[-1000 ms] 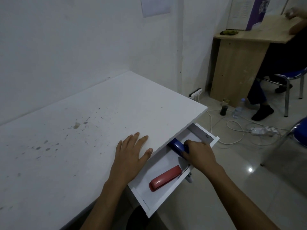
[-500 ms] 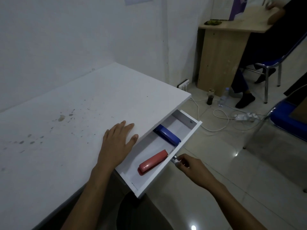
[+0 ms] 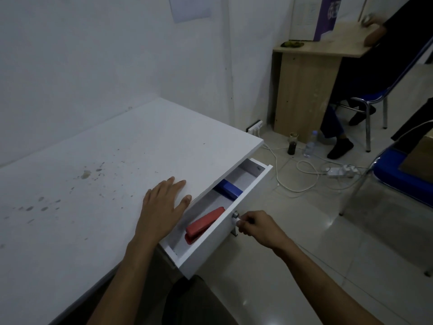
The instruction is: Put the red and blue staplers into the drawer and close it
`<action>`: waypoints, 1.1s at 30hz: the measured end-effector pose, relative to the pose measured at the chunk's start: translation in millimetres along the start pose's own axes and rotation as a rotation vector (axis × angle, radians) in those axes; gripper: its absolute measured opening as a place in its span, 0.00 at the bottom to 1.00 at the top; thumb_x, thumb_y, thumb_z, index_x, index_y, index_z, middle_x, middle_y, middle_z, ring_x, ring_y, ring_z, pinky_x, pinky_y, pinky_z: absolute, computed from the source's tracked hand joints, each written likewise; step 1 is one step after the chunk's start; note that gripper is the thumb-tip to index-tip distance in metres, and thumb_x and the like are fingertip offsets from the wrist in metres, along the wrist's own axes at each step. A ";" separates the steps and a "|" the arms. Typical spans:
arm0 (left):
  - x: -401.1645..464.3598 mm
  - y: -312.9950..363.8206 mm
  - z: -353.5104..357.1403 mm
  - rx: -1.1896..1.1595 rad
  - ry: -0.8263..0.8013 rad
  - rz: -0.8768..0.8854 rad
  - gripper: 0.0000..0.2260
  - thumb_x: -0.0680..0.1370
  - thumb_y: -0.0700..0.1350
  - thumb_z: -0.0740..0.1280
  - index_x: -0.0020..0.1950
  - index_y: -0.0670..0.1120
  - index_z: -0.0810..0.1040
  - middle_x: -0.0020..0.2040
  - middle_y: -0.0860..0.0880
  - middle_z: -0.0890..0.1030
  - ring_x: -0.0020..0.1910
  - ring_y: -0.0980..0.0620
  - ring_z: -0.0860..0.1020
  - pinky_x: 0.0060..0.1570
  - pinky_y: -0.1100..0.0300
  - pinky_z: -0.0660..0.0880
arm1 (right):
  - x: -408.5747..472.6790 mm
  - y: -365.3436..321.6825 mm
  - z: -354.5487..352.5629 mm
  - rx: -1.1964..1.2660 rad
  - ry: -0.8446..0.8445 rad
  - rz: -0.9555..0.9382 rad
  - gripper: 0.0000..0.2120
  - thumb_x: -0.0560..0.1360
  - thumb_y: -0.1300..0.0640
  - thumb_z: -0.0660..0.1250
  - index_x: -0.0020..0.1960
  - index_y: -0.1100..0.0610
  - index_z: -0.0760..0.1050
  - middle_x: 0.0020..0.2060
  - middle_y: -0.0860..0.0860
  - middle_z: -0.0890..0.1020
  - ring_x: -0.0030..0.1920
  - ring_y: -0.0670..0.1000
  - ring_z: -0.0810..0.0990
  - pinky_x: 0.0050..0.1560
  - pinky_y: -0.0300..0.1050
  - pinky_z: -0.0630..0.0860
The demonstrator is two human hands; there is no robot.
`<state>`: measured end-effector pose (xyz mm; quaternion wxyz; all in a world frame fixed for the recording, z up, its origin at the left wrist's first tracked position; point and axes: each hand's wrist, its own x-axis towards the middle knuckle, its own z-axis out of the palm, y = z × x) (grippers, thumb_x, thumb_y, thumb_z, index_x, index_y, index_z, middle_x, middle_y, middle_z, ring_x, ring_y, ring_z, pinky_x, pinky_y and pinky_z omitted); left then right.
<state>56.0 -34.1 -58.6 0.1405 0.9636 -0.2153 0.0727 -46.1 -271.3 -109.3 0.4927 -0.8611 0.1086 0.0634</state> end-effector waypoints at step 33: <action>-24.7 10.0 -37.5 -0.381 0.045 -0.182 0.21 0.74 0.60 0.58 0.63 0.53 0.72 0.67 0.50 0.73 0.65 0.51 0.70 0.67 0.50 0.65 | 22.9 -40.2 2.2 0.160 -0.413 -0.039 0.12 0.77 0.56 0.58 0.51 0.53 0.81 0.44 0.48 0.83 0.41 0.42 0.81 0.46 0.37 0.76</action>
